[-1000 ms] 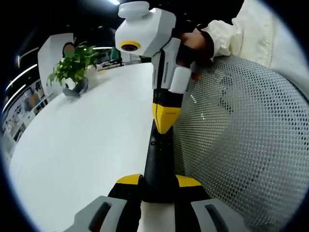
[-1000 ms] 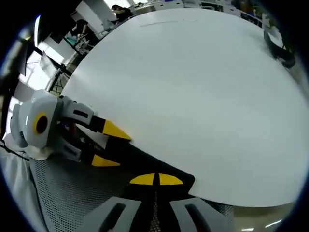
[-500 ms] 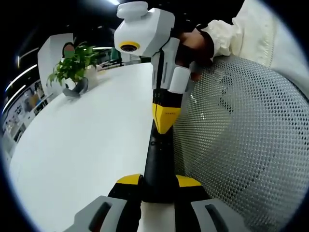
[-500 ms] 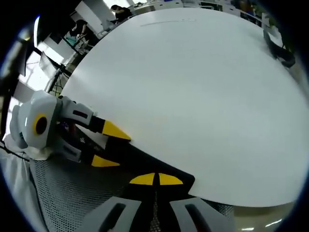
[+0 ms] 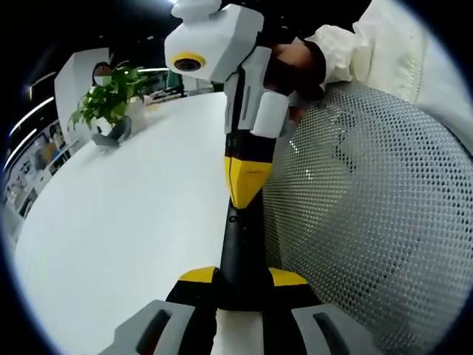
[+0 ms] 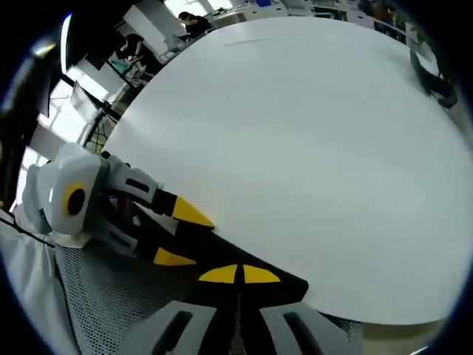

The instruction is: Press the specified remote control buttons in sequence, fully releasing each button before pressing the next.

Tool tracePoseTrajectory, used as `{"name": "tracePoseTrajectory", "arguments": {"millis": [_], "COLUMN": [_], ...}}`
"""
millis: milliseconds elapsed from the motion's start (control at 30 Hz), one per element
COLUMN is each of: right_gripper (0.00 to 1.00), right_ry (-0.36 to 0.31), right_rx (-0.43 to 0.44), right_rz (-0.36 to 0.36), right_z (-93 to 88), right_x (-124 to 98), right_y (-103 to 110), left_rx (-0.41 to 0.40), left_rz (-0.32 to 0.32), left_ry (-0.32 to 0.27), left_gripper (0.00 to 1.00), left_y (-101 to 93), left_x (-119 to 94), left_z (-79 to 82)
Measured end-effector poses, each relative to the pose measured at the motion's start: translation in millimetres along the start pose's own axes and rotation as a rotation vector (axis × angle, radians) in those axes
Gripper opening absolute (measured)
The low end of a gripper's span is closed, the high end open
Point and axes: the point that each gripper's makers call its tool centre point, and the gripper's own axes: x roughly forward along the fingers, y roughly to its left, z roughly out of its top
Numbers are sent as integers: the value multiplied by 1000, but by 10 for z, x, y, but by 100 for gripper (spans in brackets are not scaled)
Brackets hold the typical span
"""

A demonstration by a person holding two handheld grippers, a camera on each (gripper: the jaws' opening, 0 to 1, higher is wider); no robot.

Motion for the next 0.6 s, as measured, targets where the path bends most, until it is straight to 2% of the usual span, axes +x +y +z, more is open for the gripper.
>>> {"name": "tracePoseTrajectory", "arguments": {"millis": [167,300,400,600], "right_gripper": [0,0,0,0], "right_ry": [-21,16,15,9], "right_rx": [14,8,9,-3], "right_rz": [7,8,20,2], "right_z": [65,29,40,41], "right_x": [37,115,175,156], "right_y": [-9,10,51,35], "left_rx": [17,12,11,2], "left_rz": [6,8,8,5], "left_ry": [4,1,-2,-8], "left_gripper": [25,25,25,25], "left_y": [-4,2,0,3], "left_x": [15,10,8,1], "left_z": [6,1,0,-1]}}
